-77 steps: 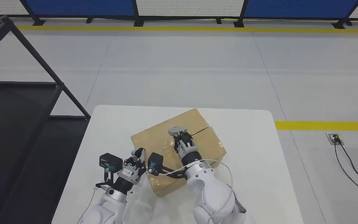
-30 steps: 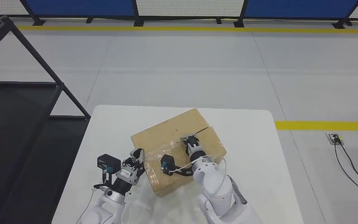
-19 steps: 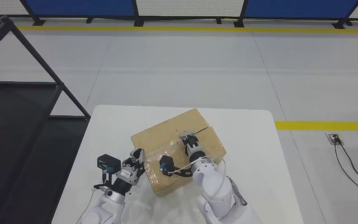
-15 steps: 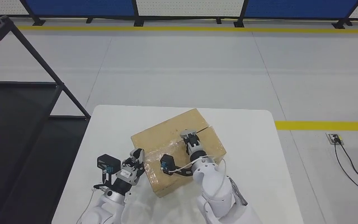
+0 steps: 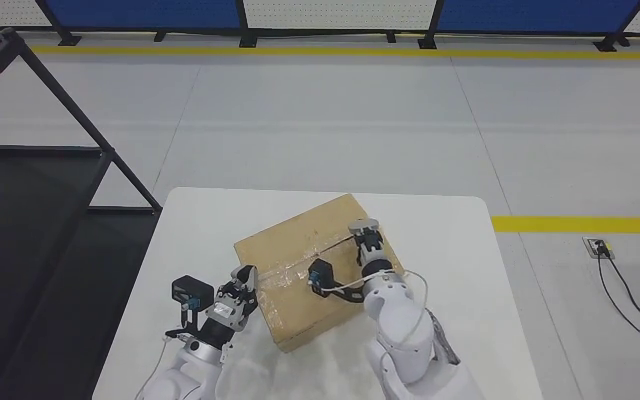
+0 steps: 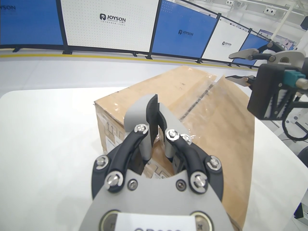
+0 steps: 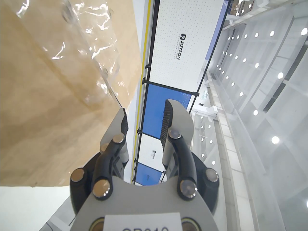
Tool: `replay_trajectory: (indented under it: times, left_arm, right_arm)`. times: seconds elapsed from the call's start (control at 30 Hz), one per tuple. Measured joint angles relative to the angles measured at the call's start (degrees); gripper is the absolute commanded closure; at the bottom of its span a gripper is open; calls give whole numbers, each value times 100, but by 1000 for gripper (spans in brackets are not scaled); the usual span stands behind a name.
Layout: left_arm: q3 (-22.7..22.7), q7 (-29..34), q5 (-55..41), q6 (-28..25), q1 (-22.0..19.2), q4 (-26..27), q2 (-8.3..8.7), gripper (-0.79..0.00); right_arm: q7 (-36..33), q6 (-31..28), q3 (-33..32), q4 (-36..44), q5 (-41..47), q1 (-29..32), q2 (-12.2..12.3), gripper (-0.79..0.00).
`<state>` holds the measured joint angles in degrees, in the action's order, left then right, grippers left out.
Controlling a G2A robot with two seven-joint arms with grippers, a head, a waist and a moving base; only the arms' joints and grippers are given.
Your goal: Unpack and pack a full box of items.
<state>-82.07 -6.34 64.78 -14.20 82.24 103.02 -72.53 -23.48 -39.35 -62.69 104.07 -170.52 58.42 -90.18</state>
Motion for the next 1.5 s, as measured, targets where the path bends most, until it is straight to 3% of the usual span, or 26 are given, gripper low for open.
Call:
replay_trajectory:
  times: [0.07,0.13,0.2,0.4,0.6,0.83,1.17,1.5]
  left_arm:
    - [0,-1,-7,-5,0,1,1,0]
    - [1,0,-11,-7,-1,1,1,0]
    - [4,2,-11,-6,-4,0,2,0]
    - [45,9,4,21,-42,-55,-2,0]
    - [57,19,13,37,-66,-96,-3,0]
    - [56,31,2,57,-77,-117,-2,0]
    - [54,37,12,34,-81,-120,2,0]
    - [-183,-128,-167,125,104,35,16,0]
  right_arm:
    - [-51,70,-74,135,37,68,3,-329]
    - [55,211,-109,351,196,173,3,-237]
    - [391,306,-81,545,432,277,11,0]
    - [1078,-62,85,313,1105,75,-16,0]
    - [861,-806,164,-524,1712,-593,-119,0]
    - [757,-1220,293,-1059,1939,-901,-158,0]
    - [614,-1368,209,-1183,1965,-906,-120,0]
    - [351,-1129,155,-1228,2039,-934,-121,0]
